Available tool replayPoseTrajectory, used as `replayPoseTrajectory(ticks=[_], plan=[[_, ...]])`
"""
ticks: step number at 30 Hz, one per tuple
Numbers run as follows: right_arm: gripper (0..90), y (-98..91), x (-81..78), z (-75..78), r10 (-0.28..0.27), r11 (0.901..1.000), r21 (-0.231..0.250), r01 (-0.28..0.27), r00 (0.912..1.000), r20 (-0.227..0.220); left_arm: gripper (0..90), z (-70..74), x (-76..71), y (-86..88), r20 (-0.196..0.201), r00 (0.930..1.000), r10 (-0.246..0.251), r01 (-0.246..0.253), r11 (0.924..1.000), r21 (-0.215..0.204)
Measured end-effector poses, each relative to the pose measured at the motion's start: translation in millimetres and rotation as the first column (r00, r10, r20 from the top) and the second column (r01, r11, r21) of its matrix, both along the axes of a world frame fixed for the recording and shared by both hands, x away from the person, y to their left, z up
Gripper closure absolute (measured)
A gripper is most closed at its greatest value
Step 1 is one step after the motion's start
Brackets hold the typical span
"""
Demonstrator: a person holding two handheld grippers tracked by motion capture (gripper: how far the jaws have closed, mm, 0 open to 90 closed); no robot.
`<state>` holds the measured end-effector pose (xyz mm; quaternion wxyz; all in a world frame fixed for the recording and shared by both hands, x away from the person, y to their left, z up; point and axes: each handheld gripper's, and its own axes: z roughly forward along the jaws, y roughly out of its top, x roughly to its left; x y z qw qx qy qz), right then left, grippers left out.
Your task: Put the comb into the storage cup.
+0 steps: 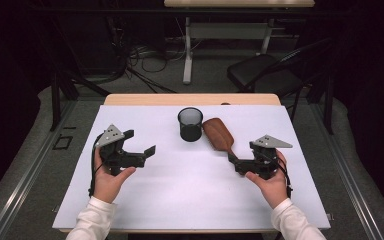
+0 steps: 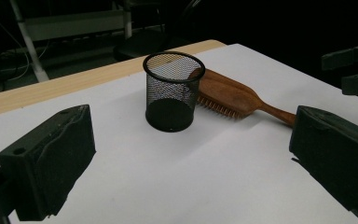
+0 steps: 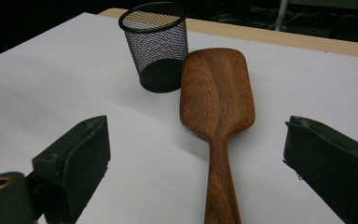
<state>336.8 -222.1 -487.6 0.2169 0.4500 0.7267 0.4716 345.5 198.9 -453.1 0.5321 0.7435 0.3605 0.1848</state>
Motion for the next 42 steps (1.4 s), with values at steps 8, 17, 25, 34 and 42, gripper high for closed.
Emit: replayPoseTrajectory(ticks=[8, 17, 25, 34, 42], plan=[[7.1, -2.7, 7.1, 2.3, -0.014, 0.9996, -0.024, 0.014, 0.9997, -0.021, 0.3, 6.2, 2.3, -2.4, 0.019, 0.9998, -0.004, 0.004, 1.0000, -0.007], [8.2, -2.2, 16.2, 7.8, -0.024, 0.9970, -0.074, 0.020, 0.9985, -0.050, 0.3, 12.5, 12.0, -10.2, 0.011, 0.9998, -0.015, 0.015, 0.9999, 0.001], [8.6, 0.2, 33.7, 11.9, -0.017, 0.9964, -0.085, 0.008, 0.9942, -0.106, 0.3, 12.0, 26.7, -15.8, -0.025, 0.9997, 0.002, -0.001, 0.9997, 0.025], [8.6, 7.1, 51.4, 16.8, -0.006, 0.9928, -0.119, -0.011, 0.9897, -0.143, 0.3, 8.7, 51.1, -18.7, -0.087, 0.9957, 0.031, -0.027, 0.9984, 0.050], [8.7, 12.1, 64.0, 10.3, -0.018, 0.9879, -0.154, -0.013, 0.9802, -0.197, 0.5, 4.3, 66.4, -17.7, -0.119, 0.9923, 0.034, -0.030, 0.9990, 0.033]])
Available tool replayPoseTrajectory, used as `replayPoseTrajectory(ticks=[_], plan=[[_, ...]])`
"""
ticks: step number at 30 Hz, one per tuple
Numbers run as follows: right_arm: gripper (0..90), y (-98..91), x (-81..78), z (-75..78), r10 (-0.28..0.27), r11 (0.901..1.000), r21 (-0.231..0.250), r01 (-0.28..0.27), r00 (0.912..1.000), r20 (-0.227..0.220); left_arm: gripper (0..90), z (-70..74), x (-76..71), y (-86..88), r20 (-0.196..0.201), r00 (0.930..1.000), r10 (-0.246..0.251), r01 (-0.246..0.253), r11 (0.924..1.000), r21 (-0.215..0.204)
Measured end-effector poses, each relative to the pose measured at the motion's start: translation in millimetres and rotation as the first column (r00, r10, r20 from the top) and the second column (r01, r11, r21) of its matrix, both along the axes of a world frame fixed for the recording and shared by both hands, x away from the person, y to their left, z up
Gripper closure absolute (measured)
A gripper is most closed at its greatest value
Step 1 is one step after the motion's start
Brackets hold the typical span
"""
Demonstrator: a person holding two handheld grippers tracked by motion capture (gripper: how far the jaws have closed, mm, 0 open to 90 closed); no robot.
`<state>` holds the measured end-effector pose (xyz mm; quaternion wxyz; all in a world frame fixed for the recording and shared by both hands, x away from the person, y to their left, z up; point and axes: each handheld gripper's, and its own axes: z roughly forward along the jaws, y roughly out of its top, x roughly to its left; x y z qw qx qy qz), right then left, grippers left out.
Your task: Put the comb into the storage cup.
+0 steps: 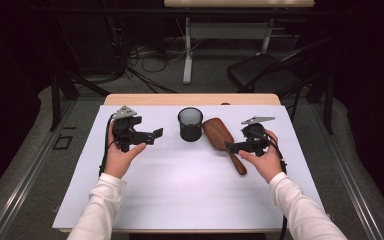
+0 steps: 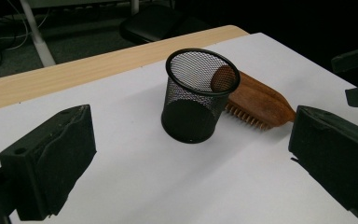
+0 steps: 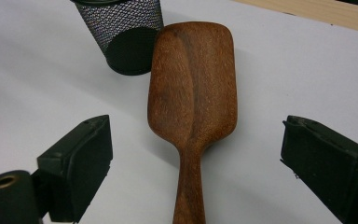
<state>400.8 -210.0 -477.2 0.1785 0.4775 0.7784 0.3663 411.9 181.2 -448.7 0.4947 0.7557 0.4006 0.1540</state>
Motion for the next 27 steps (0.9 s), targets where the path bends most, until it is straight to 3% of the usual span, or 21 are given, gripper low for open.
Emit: replayPoseTrajectory(ticks=[4, 18, 27], plan=[[8.7, 2.5, 1.4, -0.3, 0.002, 1.0000, -0.004, -0.002, 1.0000, -0.006, 0.6, -1.7, 4.6, 2.8, -0.013, 0.9999, -0.012, 0.011, 0.9997, -0.022], [8.9, 11.9, 11.3, 0.0, 0.019, 0.9982, -0.055, -0.022, 0.9982, -0.057, 0.7, 0.7, 3.6, 6.1, -0.002, 1.0000, -0.002, 0.002, 0.9997, -0.026], [14.4, 17.2, 20.4, -6.7, 0.034, 0.9930, -0.107, -0.049, 0.9902, -0.135, 0.7, 3.2, -3.2, -0.3, 0.015, 0.9996, -0.023, 0.023, 0.9996, -0.017]])
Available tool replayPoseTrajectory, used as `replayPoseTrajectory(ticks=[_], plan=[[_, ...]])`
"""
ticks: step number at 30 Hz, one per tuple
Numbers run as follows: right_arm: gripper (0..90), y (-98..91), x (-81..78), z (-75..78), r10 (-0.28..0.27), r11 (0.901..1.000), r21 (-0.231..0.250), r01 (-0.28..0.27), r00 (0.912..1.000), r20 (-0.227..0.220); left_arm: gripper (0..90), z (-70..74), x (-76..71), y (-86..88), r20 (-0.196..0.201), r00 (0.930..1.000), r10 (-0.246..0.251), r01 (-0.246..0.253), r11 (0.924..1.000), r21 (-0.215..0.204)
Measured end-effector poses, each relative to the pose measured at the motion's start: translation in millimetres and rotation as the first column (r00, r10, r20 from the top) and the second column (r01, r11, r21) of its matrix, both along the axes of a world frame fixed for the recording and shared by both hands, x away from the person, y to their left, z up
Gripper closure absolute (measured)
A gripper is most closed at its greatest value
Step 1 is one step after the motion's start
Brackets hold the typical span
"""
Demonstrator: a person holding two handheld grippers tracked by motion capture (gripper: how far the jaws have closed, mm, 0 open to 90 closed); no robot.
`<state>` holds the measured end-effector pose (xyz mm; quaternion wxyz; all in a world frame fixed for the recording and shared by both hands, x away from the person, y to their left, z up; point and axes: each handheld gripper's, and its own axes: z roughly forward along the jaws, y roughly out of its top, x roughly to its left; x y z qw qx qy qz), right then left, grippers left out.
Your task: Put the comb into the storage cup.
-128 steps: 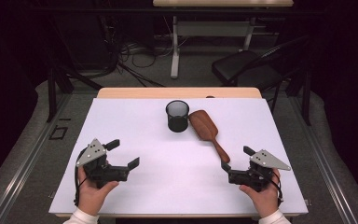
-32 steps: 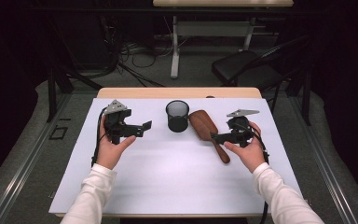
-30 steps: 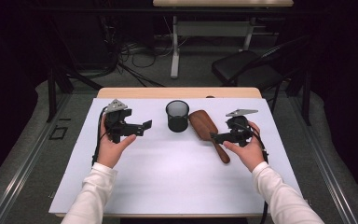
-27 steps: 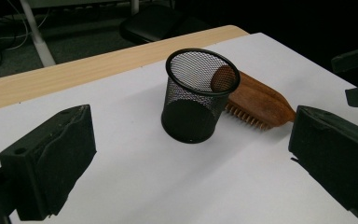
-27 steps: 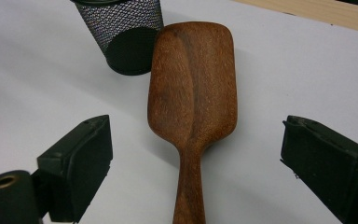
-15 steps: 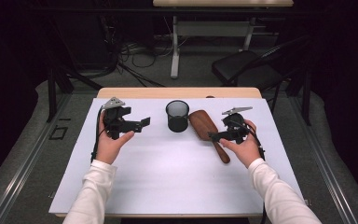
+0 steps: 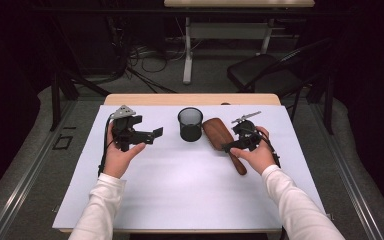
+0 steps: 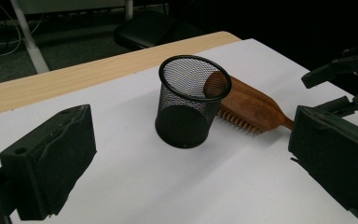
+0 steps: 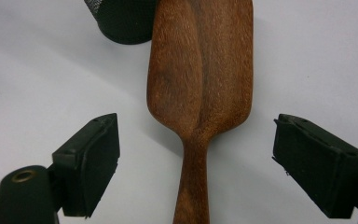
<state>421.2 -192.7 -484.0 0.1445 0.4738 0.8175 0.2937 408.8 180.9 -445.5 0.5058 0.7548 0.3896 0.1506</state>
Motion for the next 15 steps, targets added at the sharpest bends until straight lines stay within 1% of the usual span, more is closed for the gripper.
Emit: replayPoseTrajectory(ticks=[1, 2, 6, 10, 12, 13, 15], plan=[[14.4, 0.9, 0.6, -1.0, -0.006, 1.0000, -0.003, 0.006, 1.0000, -0.005, 0.7, 0.1, -0.5, -0.5, 0.000, 1.0000, -0.001, 0.001, 1.0000, 0.000], [14.6, 1.0, 1.8, -2.0, 0.000, 1.0000, -0.009, 0.000, 1.0000, -0.010, 0.7, 0.3, -1.0, -0.9, 0.000, 1.0000, -0.001, 0.001, 1.0000, 0.003], [15.7, 1.3, 5.7, -6.4, -0.002, 0.9996, -0.029, 0.001, 0.9989, -0.048, 0.7, 0.3, -2.3, -2.7, 0.001, 1.0000, -0.005, 0.005, 0.9999, 0.011], [19.5, 1.6, 9.8, -11.4, -0.016, 0.9992, -0.037, 0.013, 0.9977, -0.066, 0.7, 0.0, -2.6, -3.7, 0.003, 1.0000, -0.009, 0.009, 0.9998, 0.017], [21.4, 1.1, 11.7, -12.8, -0.013, 0.9987, -0.050, 0.009, 0.9967, -0.080, 0.7, 0.0, -2.9, -4.0, 0.004, 1.0000, -0.009, 0.009, 0.9998, 0.017], [22.2, 1.2, 12.7, -14.6, -0.015, 0.9988, -0.048, 0.011, 0.9971, -0.075, 0.7, 0.0, -3.1, -4.1, 0.004, 1.0000, -0.008, 0.008, 0.9998, 0.016], [24.5, 1.0, 14.2, -16.1, -0.013, 0.9980, -0.063, 0.007, 0.9962, -0.086, 0.7, 0.2, -3.2, -3.8, 0.005, 0.9999, -0.009, 0.009, 0.9998, 0.015]])
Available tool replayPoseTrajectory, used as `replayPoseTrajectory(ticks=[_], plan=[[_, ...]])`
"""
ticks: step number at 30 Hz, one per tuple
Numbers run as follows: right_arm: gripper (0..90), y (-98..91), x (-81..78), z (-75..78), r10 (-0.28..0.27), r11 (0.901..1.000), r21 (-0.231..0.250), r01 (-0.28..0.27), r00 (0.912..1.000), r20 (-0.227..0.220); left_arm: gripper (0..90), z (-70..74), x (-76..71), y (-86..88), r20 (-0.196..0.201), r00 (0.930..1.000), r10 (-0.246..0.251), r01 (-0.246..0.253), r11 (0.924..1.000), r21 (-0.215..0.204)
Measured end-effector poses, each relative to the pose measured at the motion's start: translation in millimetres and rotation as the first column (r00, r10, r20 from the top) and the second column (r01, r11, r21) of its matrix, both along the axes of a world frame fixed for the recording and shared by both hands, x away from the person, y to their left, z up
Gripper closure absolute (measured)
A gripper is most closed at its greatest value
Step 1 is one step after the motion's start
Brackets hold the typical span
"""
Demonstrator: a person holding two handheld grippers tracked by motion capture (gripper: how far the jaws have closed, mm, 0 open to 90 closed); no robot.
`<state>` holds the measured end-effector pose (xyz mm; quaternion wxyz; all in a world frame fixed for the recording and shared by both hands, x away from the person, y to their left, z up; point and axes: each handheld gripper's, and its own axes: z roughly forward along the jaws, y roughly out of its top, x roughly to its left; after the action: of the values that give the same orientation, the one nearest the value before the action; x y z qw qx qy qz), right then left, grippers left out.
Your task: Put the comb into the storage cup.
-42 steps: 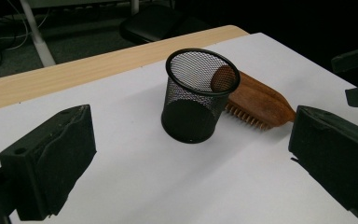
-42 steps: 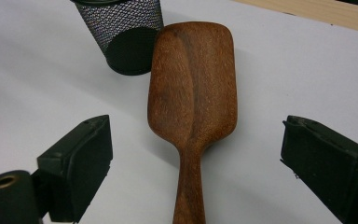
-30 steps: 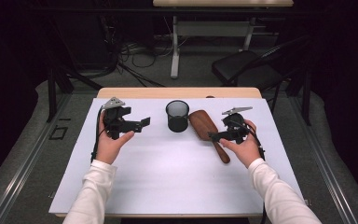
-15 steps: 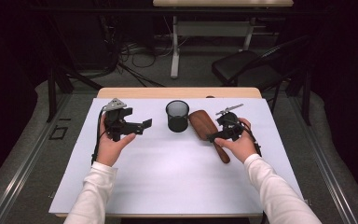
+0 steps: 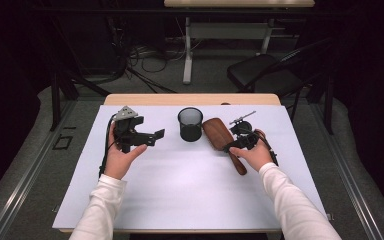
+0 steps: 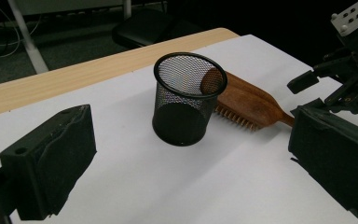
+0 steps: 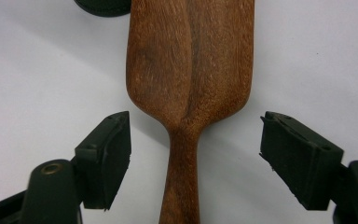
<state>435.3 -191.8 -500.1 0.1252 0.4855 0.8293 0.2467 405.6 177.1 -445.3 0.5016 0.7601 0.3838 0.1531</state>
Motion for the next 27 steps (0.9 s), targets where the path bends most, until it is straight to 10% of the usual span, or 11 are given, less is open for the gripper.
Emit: replayPoseTrajectory(ticks=[27], plan=[[42.7, 10.2, 3.6, -13.8, -0.012, 0.9994, -0.032, 0.010, 0.9972, -0.074, 0.7, 0.3, -0.2, 5.2, -0.003, 0.9999, 0.010, -0.010, 0.9999, -0.014]])
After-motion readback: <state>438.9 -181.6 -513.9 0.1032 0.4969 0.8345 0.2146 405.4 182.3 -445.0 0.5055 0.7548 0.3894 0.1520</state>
